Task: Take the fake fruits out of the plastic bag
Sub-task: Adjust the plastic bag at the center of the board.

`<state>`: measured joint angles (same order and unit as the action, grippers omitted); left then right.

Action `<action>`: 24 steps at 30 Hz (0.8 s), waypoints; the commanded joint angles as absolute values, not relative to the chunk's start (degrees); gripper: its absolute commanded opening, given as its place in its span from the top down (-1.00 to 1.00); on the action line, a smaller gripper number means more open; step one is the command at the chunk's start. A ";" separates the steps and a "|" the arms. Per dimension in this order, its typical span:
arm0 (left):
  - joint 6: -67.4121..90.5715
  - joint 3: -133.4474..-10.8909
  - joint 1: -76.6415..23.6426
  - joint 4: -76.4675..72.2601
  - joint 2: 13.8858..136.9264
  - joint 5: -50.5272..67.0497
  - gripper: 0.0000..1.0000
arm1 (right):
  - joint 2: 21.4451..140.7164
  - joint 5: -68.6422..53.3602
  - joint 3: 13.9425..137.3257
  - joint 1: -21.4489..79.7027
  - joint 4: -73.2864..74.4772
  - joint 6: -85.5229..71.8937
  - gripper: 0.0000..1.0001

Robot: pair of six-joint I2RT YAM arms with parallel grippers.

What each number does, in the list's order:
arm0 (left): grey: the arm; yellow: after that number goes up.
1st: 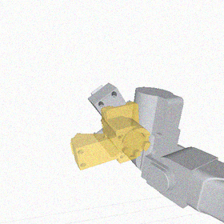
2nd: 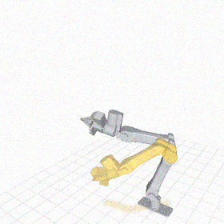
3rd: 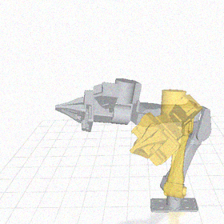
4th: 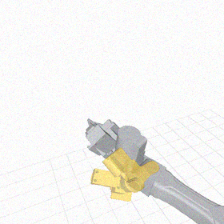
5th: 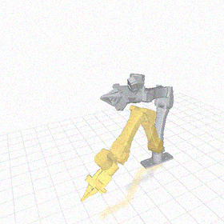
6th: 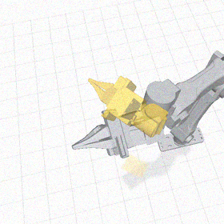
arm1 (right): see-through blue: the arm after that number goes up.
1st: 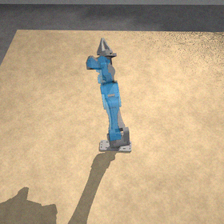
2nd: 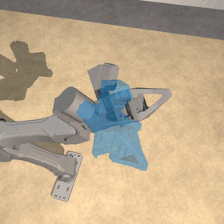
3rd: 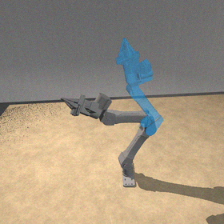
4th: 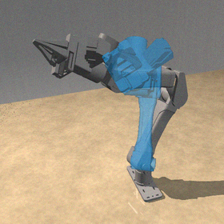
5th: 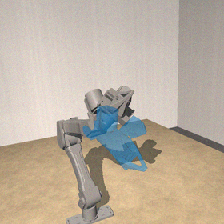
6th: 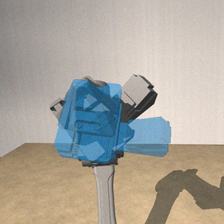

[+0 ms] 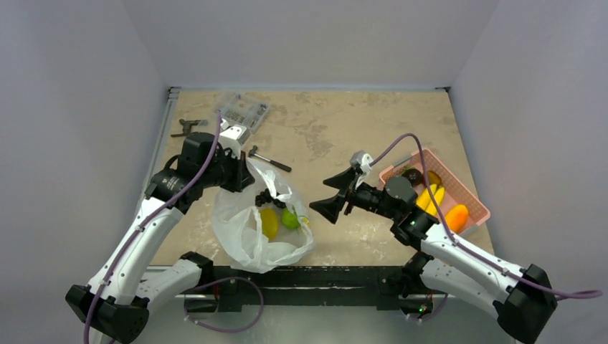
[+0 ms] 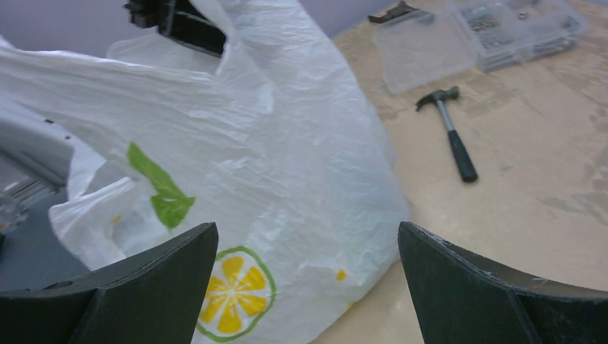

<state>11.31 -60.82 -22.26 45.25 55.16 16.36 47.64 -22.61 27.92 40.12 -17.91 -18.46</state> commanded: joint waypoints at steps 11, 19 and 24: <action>8.69 -56.70 -22.15 40.63 55.07 17.88 1.00 | 68.82 27.72 39.49 65.09 -25.64 -17.32 -0.93; 9.66 -56.68 -22.15 40.51 56.05 15.66 0.99 | 79.34 39.67 45.85 65.04 -31.70 -15.60 0.96; 11.75 -61.63 -22.10 43.96 58.89 12.71 0.55 | 80.79 47.99 47.81 64.97 -35.25 -10.40 1.00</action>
